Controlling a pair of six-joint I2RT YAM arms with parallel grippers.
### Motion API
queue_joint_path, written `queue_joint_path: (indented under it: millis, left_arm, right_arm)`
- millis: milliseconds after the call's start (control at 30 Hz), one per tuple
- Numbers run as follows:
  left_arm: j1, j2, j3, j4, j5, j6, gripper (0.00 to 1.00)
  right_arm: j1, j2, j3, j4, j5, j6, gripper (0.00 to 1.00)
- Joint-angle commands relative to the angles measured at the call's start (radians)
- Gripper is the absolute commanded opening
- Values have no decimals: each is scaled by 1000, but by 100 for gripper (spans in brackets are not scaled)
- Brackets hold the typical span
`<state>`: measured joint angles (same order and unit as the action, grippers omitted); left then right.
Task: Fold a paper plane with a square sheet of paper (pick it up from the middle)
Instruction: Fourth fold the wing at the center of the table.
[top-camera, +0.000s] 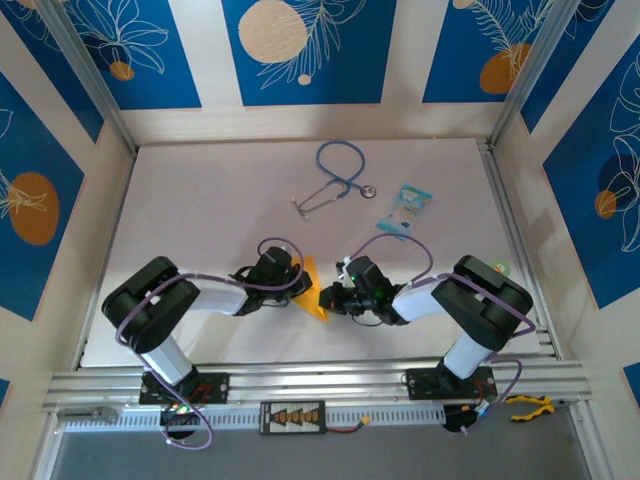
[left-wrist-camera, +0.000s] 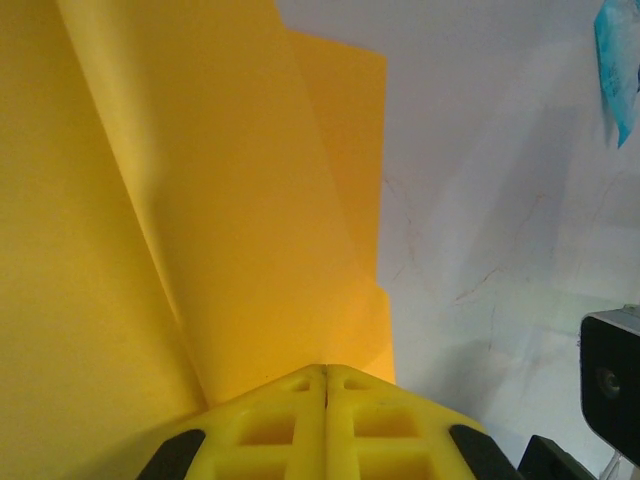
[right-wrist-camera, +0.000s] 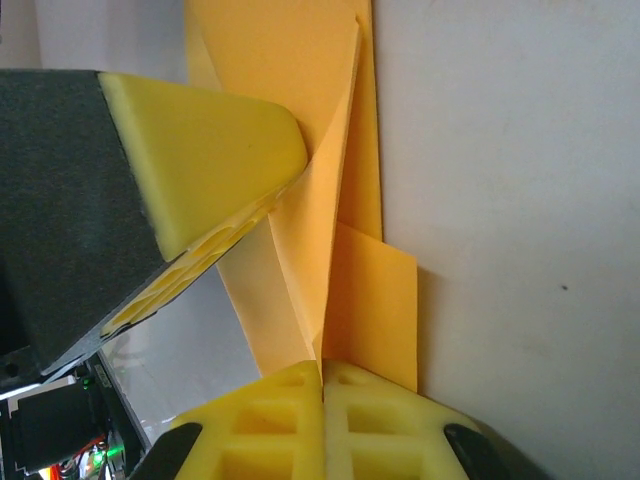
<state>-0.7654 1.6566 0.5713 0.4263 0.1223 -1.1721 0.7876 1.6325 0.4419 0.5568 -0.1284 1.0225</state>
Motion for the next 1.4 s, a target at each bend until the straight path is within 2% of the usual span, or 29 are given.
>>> queue_joint_path:
  millis: [0,367,500,1033,1367]
  left_arm:
    - [-3,22,6,-79,-26,9,0]
    - [0,23,-7,-78,-34,1,0]
    - [1,23,-8,-77,-35,-3,0]
    - [5,28,-35,-45,-39,-25,0]
    - [6,22,-39,-42,-41,-26,0]
  right_arm:
    - [-4,-19,6,-121,-8,-17,6]
    - [10,-99,0,-227,-30,-47,17]
    - [15,-119,-4,-240,-59,-66,18]
    - [14,-125,-3,-335,-119,-103,8]
    - [10,-171,1,-389,-119,-124,11]
